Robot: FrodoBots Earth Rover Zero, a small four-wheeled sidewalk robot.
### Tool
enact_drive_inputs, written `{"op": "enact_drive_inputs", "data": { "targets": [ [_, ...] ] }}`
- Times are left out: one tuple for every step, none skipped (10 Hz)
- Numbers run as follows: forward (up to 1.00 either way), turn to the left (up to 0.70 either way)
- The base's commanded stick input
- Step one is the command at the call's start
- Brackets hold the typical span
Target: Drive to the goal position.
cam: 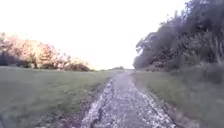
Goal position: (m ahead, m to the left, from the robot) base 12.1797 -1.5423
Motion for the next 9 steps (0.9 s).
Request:
{"op": "enact_drive_inputs", "data": {
  "targets": [
    [0.68, 0.00],
    [0.68, 0.00],
    [0.68, 0.00],
    [0.68, 0.00],
    [0.68, -0.17],
    [0.68, -0.28],
    [0.68, -0.03],
    [0.68, 0.00],
    [0.68, 0.00]
  ]
}}
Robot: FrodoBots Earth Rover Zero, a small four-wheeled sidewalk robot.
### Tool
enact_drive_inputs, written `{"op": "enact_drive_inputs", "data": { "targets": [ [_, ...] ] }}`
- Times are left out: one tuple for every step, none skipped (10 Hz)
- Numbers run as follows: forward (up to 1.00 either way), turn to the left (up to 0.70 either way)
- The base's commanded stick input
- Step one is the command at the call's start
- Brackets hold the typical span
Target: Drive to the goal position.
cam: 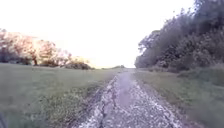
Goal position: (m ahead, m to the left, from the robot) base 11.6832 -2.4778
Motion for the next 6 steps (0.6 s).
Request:
{"op": "enact_drive_inputs", "data": {
  "targets": [
    [0.68, 0.00],
    [0.68, 0.00],
    [0.68, 0.00],
    [0.68, 0.00],
    [0.68, 0.00],
    [0.68, 0.00]
  ]
}}
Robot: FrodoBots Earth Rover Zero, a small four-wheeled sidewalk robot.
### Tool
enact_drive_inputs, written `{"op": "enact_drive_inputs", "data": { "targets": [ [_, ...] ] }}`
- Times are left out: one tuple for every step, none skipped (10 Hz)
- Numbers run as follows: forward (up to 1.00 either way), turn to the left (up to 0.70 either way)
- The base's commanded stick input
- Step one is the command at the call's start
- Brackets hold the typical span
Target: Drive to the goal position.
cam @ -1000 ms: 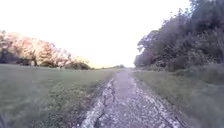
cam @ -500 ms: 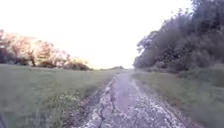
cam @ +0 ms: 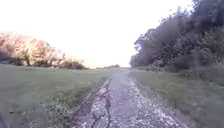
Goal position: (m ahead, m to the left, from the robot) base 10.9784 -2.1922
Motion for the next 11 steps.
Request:
{"op": "enact_drive_inputs", "data": {
  "targets": [
    [0.68, 0.00],
    [0.68, 0.00],
    [0.68, 0.00],
    [0.68, 0.00],
    [0.68, 0.00],
    [0.68, 0.00],
    [0.68, 0.00],
    [0.68, 0.00],
    [0.68, 0.00],
    [0.68, 0.00],
    [0.68, 0.00]
  ]
}}
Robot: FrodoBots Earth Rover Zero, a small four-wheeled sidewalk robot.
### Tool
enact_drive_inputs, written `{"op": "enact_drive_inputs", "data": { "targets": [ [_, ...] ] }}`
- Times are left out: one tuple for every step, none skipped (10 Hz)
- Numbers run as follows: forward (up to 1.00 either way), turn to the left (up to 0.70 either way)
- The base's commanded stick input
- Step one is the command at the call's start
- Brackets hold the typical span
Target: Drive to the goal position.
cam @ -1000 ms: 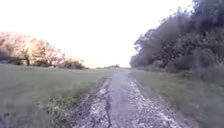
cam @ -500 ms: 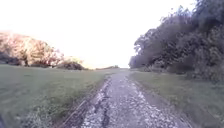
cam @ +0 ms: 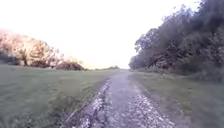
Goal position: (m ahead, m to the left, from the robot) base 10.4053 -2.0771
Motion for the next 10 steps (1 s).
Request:
{"op": "enact_drive_inputs", "data": {
  "targets": [
    [0.68, 0.00],
    [0.68, 0.00],
    [0.68, 0.00],
    [0.68, 0.00],
    [0.68, 0.00],
    [0.68, 0.00],
    [0.68, 0.00],
    [0.68, 0.00],
    [0.68, 0.00],
    [0.68, 0.00]
  ]
}}
